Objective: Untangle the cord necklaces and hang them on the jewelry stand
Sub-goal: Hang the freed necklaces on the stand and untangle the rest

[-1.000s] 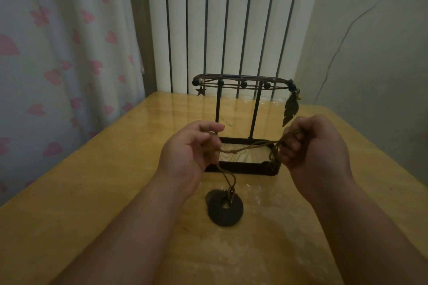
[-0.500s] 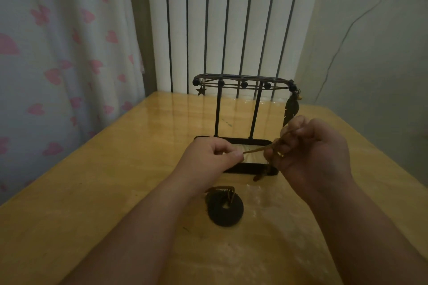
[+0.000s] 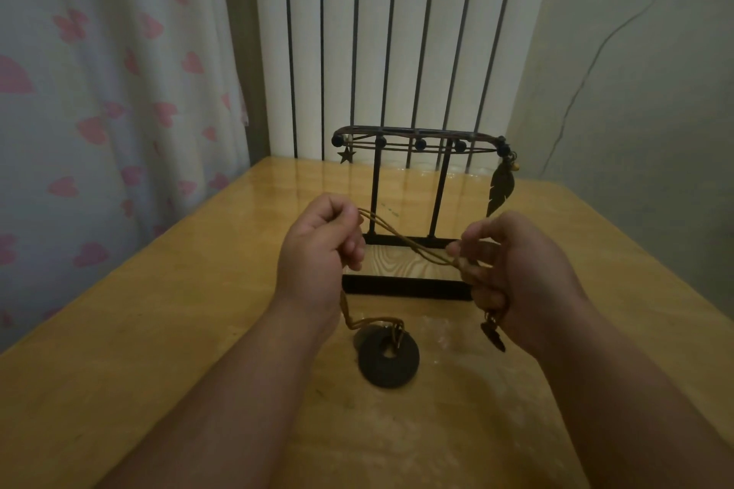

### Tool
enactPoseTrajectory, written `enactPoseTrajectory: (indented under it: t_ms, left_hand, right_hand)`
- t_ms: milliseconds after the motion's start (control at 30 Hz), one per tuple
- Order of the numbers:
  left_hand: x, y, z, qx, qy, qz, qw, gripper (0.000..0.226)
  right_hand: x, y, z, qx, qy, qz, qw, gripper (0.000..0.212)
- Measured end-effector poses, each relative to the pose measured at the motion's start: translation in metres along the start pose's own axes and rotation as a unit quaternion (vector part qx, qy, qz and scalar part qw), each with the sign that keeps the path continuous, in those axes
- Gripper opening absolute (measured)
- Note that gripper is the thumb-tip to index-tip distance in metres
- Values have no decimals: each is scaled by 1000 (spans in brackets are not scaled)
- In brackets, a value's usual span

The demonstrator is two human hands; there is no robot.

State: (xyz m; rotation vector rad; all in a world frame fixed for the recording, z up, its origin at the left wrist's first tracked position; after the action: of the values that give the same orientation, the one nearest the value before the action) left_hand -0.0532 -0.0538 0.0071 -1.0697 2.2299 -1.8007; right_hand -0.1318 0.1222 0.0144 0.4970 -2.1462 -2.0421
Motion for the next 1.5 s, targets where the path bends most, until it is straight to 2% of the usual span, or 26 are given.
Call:
enactPoseTrajectory:
  t_ms: [200, 400, 467, 533, 600, 667, 800, 933, 1167, 1300, 1500]
  left_hand:
    - [2, 2, 1, -69, -4, 21, 997, 48]
    - [2, 2, 3, -89, -29, 38, 995, 48]
    - [3, 4, 6, -97, -47, 54, 993, 46]
    - [5, 7, 9, -100, -59, 79, 990, 38]
    - [5, 9, 9, -83, -48, 109, 989, 30]
    - [3, 11, 6, -66, -20, 138, 988, 30]
    - [-3, 11, -4, -36, 70, 168, 983, 35]
    - [-6, 9, -11, -38, 126, 168, 977, 35]
    - [-9, 3, -15, -55, 165, 137, 975, 29]
    - [-11, 0, -16, -77, 228, 124, 963, 19]
    - [-13, -2, -17, -57, 265, 113, 956, 22]
  right_hand:
    - [-1, 2, -2, -110, 37, -49, 992, 59]
    - [-5, -3, -8, -252, 172, -50, 951, 87]
    - [-6, -5, -8, -249, 198, -41, 947, 81]
    - [-6, -4, -8, -204, 195, -23, 959, 58]
    - [-4, -1, -6, -156, 153, 1, 976, 38]
    - [-1, 2, -2, -113, 94, 25, 989, 29]
    - [2, 8, 5, -64, -18, 51, 996, 29]
    - [0, 9, 8, -39, -62, 59, 996, 27]
    - [1, 9, 8, -42, -68, 69, 994, 25]
    - [1, 10, 5, -75, -44, 97, 991, 26]
    - [-2, 16, -1, -211, -66, 186, 957, 27]
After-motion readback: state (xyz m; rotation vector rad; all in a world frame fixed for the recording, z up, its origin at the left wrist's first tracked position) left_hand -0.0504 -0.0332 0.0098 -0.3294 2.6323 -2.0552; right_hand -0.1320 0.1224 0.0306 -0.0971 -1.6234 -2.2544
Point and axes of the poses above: each hand's wrist, its own x-axis towards the middle knuckle, its own z-axis out of the back of the hand, y = z × x, the point moved 4 cm from there along x, towards the middle knuckle, and after that the axes turned 4 degrees about -x, right-handed, at the moved point
